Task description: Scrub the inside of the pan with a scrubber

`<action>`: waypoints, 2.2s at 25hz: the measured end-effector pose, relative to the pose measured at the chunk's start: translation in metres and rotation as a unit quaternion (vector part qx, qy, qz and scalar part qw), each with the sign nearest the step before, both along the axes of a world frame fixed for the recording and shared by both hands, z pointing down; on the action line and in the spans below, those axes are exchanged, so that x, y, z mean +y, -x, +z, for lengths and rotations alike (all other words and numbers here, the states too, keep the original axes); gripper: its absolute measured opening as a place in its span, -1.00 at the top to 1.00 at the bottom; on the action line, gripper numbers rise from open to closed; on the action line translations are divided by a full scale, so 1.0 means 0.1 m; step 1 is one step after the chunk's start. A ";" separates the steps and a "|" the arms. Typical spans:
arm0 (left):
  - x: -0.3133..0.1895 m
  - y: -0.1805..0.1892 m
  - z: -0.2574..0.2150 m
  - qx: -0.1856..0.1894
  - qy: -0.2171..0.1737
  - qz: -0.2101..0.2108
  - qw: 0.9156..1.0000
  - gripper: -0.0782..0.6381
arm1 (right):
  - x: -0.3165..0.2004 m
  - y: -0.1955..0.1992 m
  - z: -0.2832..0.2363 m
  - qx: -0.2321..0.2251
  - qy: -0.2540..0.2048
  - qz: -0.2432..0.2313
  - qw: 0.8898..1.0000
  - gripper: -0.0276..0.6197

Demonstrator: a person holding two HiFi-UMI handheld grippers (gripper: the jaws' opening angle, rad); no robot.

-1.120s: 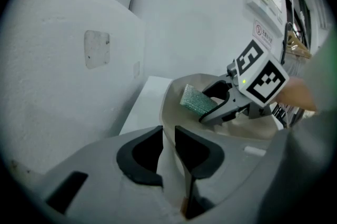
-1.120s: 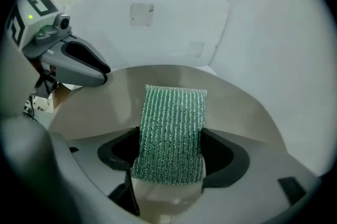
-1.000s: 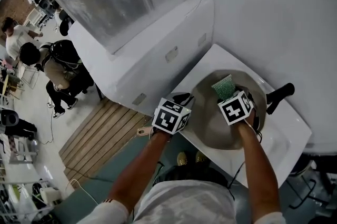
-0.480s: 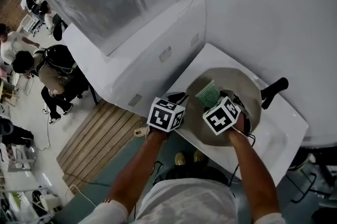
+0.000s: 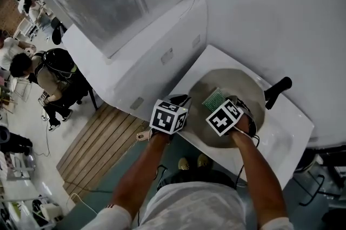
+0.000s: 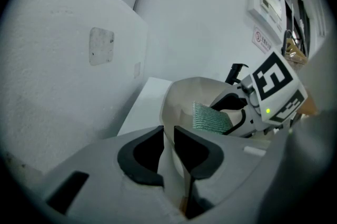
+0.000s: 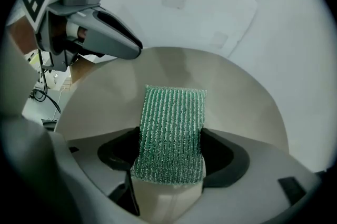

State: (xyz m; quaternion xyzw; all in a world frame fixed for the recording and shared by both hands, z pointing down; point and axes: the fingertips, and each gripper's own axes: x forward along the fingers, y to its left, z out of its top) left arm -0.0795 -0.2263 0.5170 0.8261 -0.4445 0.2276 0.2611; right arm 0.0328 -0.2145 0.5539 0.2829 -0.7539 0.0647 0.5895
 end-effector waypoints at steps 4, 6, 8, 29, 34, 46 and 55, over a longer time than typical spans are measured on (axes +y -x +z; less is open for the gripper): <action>0.01 0.00 0.00 -0.001 0.000 0.001 1.000 0.58 | -0.05 -0.26 -0.04 0.016 -0.005 0.021 1.000 -0.17; 0.01 0.00 0.01 -0.001 0.000 0.001 1.000 0.58 | -0.06 -0.36 -0.07 0.024 -0.010 0.027 0.999 -0.17; 0.01 0.00 0.01 -0.003 0.000 0.001 1.000 0.58 | -0.06 -0.43 -0.10 0.031 -0.013 0.030 0.999 -0.17; 0.02 0.00 0.00 -0.014 -0.004 0.004 1.000 0.58 | 0.48 0.02 0.00 0.040 0.026 -0.062 0.997 -0.17; 0.02 0.00 0.01 -0.016 -0.005 0.003 1.000 0.58 | 0.39 -0.32 -0.02 0.067 0.017 -0.042 0.997 -0.17; 0.02 0.00 0.01 -0.021 -0.004 0.005 1.000 0.58 | 0.43 -0.39 -0.28 0.060 -0.005 -0.054 0.997 -0.17; 0.03 0.00 0.02 -0.022 -0.004 0.004 1.000 0.58 | 0.75 0.10 -0.19 0.010 0.023 -0.083 0.996 -0.17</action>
